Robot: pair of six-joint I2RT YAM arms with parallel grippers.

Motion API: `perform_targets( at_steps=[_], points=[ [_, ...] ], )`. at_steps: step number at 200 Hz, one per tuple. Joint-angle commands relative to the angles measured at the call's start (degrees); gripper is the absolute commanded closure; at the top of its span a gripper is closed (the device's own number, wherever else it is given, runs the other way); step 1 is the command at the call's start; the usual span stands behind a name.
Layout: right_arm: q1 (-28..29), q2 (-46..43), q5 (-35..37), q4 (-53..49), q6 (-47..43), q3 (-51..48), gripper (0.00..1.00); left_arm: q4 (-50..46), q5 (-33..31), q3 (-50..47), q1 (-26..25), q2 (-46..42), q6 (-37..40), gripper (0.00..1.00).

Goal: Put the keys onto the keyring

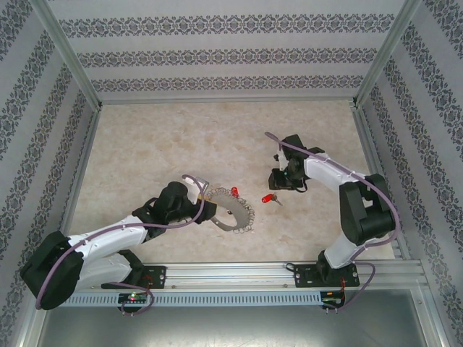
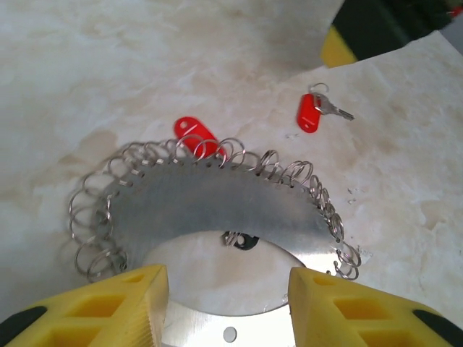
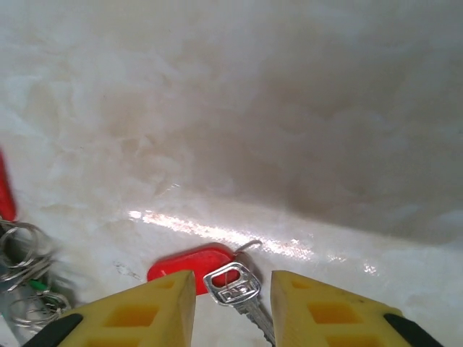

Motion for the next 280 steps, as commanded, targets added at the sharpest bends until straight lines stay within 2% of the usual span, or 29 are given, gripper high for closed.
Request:
perform_targets(
  at_steps=[1,12,18,31,54,80,148,188,204,238,280],
  points=[
    [2.92,-3.46,-5.09,3.69,0.44,0.32,0.65,-2.95,-0.95,-0.11,-0.61,-0.05,-10.57,0.51],
    [5.97,-2.59,-9.26,5.92,0.58,0.68,0.63,-4.45,-1.55,0.07,-0.61,1.11,-15.05,0.45],
    [7.84,-1.62,-8.86,5.99,0.25,1.52,0.63,-5.49,-1.87,0.37,-0.61,1.96,-17.50,0.42],
    [10.93,1.55,-7.40,5.48,-0.45,3.37,0.61,-6.43,-0.49,1.09,-0.61,4.04,-20.95,0.41],
    [12.63,7.10,-8.02,5.02,0.24,5.57,0.61,-6.70,1.82,1.61,-0.61,7.73,-26.49,0.40],
    [13.29,9.63,-10.59,5.97,-0.83,5.75,0.60,-3.53,3.85,1.53,-0.61,11.52,-29.30,0.38],
    [13.10,11.77,-19.25,6.99,-3.62,2.05,0.56,0.37,5.34,6.86,-0.61,21.65,-28.88,0.40],
    [13.17,12.77,-20.61,8.79,-4.17,0.65,0.56,1.56,5.93,8.87,-0.61,26.02,-28.44,0.42],
    [13.27,13.45,-23.80,8.98,-5.30,0.68,0.60,2.32,5.91,9.55,-0.57,26.96,-28.04,0.43],
    [13.20,14.09,-29.40,9.86,-7.30,0.36,0.62,2.12,6.50,12.47,-0.36,28.77,-25.91,0.44],
    [12.21,14.51,-32.47,9.99,-8.75,0.67,0.71,1.26,7.23,15.43,0.42,30.55,-24.57,0.46]
  ],
)
